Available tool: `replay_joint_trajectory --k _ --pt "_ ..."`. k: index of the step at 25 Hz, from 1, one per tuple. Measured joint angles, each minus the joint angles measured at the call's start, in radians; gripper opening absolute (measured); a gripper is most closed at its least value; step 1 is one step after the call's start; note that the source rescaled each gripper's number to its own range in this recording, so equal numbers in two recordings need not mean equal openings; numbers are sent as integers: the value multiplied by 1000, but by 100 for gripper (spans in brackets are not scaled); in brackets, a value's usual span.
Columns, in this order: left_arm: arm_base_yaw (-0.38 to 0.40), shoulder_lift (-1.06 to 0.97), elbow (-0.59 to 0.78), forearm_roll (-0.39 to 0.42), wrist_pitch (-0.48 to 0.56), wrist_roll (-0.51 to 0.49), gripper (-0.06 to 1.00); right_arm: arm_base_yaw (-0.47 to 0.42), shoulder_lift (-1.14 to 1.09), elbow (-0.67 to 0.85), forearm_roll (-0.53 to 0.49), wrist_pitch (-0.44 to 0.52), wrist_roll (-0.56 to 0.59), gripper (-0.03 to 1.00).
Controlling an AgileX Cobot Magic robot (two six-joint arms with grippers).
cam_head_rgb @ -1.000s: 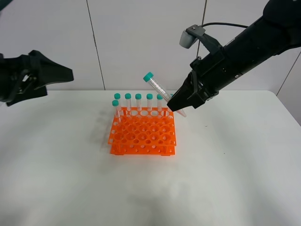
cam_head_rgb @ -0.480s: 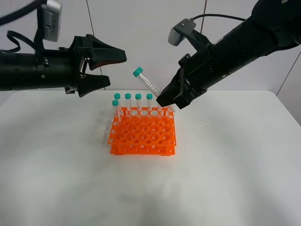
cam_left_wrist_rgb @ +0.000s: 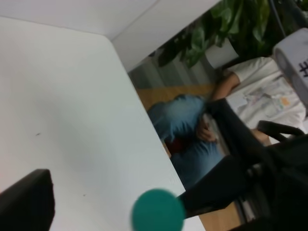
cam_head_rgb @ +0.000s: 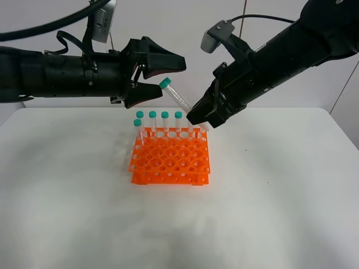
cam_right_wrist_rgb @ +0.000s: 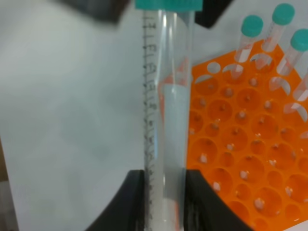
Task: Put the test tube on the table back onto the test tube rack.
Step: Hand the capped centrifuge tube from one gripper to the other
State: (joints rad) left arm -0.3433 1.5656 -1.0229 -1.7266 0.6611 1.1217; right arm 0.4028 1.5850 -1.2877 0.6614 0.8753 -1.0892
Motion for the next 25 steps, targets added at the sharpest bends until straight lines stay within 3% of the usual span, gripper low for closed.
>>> replay_joint_trajectory --k 3,9,16,21,25 --pt "-4 10 -1 -1 1 0 95 0 0 0 0 0 0 3" --pt "-3 11 -1 -1 0 0 66 0 0 0 0 0 3 3" --pt "-3 11 -1 -1 0 1 56 0 0 0 0 -5 16 3" --pt "-3 11 -1 -1 -10 1 30 0 0 0 0 -7 21 3" --pt "-3 11 -1 -1 -21 1 17 0 0 0 0 -7 23 3"
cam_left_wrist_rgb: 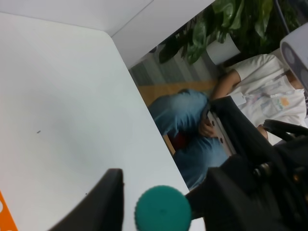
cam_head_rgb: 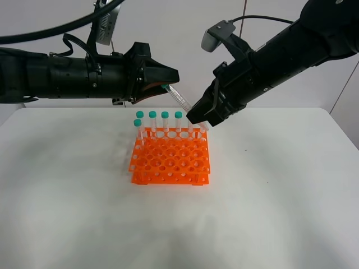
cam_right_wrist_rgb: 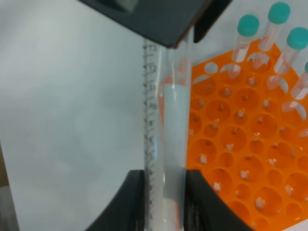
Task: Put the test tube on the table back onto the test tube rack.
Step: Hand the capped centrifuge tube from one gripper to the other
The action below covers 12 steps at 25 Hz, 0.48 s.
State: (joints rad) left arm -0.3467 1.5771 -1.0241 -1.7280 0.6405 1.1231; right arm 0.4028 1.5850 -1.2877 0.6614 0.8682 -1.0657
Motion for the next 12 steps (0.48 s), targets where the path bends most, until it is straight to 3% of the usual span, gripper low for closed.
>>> replay_joint_trajectory --k 3,12 --pt "0 0 0 0 -1 0 0 0 0 0 0 -7 0 3" --pt "0 0 -5 -1 -1 0 0 0 0 0 0 -13 11 4"
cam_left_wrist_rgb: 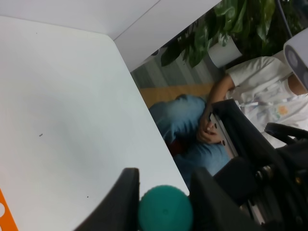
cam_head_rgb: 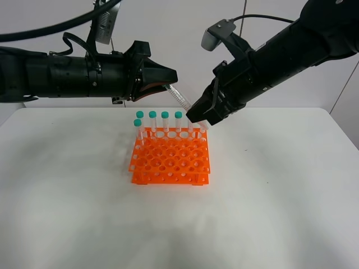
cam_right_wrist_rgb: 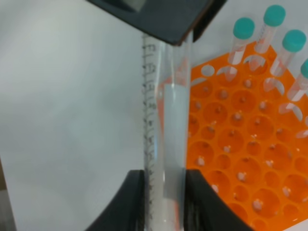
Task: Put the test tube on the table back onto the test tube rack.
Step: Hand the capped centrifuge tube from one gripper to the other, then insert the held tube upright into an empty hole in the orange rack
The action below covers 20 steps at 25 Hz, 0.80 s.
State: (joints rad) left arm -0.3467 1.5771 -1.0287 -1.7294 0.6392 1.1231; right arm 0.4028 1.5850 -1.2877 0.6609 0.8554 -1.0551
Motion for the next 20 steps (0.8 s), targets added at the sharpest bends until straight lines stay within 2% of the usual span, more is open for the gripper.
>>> replay_joint_trajectory --k 1,2,4,5,7,9,11,15,18,20 --pt "0 0 0 0 0 0 0 0 0 0 0 -1 3 8" --pt "0 0 0 0 0 0 0 0 0 0 0 -5 9 21" --pt "0 0 0 0 0 0 0 0 0 0 0 -9 22 64" --pt "0 0 0 0 0 0 0 0 0 0 0 -9 37 77" --pt "0 0 0 0 0 0 0 0 -7 -7 -23 -8 99 92" --pt "0 0 0 0 -2 0 0 0 -26 -32 -76 -2 223 97" --pt "0 0 0 0 -4 0 0 0 -50 -81 -178 26 355 99" --pt "0 0 0 0 -7 0 0 0 -71 -171 -404 109 614 100" --pt "0 0 0 0 -7 0 0 -1 -71 -180 -576 147 792 100" --pt "0 0 0 0 -7 0 0 -13 -70 -180 -652 171 886 100"
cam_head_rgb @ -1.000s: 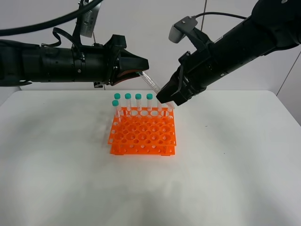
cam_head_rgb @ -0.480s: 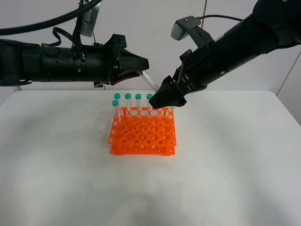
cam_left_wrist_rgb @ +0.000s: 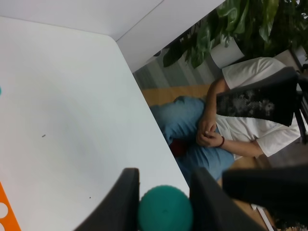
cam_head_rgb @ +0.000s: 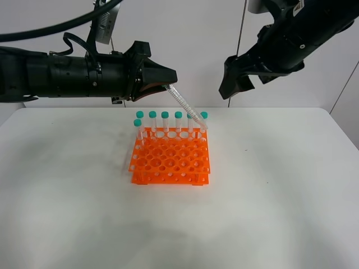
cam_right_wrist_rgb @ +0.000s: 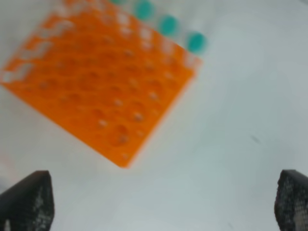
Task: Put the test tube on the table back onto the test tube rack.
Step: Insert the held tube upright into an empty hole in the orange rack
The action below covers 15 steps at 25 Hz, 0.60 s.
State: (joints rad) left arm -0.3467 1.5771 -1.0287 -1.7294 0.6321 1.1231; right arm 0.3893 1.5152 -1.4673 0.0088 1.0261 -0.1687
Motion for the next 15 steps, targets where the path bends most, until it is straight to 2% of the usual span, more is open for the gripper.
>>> replay_joint_trajectory --k 3,11,15 --pt "0 0 0 0 0 0 0 -64 0 -1 -56 37 73 100" --pt "0 0 0 0 0 0 0 -353 0 -1 -63 141 92 100" --pt "0 0 0 0 0 0 0 -416 -5 5 -54 186 92 100"
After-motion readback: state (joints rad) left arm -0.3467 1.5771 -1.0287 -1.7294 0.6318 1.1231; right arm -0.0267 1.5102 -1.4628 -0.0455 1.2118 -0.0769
